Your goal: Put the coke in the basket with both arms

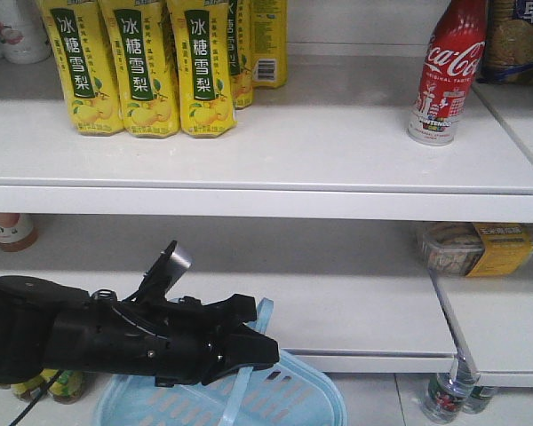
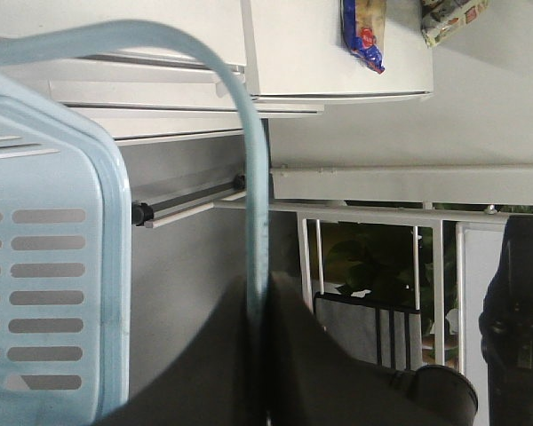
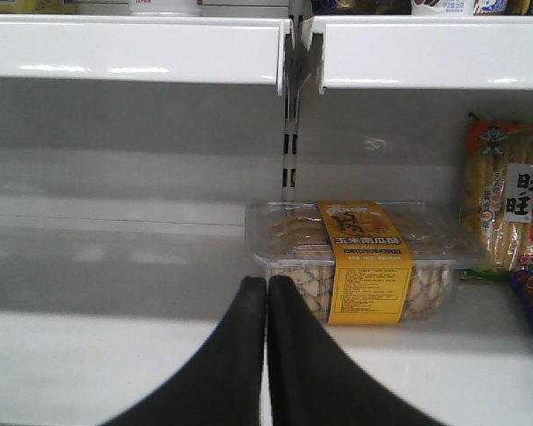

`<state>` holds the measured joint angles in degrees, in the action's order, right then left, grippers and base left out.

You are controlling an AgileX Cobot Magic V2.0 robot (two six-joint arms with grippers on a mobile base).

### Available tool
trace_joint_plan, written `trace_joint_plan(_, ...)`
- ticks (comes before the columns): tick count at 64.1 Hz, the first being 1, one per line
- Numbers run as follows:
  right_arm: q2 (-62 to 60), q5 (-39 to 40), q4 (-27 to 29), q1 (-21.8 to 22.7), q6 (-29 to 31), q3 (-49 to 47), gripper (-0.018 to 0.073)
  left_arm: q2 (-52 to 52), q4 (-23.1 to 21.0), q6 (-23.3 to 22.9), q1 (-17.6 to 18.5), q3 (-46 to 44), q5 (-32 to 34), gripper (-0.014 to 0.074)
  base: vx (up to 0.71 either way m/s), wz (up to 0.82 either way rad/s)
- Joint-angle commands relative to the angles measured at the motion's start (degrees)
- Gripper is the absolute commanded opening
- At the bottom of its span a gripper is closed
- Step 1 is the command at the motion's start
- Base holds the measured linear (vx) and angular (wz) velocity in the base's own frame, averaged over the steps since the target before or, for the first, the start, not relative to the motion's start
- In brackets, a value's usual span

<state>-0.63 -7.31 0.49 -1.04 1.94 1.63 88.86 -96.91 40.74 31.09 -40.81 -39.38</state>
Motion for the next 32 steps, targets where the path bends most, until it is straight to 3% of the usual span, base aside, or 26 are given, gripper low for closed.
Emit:
trace_joint_plan(1, -0.71, 4.62, -0.49, 0.3, 0.87, 0.42, -0.001, -2.54, -5.31, 0.29, 0.3, -1.29, -2.91, -0.0006, 0.0, 0.0)
trace_joint_plan(32, -0.71, 9.09, 1.96, 0.29, 2.57, -0.99, -0.001, -2.54, -5.31, 0.29, 0.3, -1.29, -2.91, -0.0006, 0.0, 0.0)
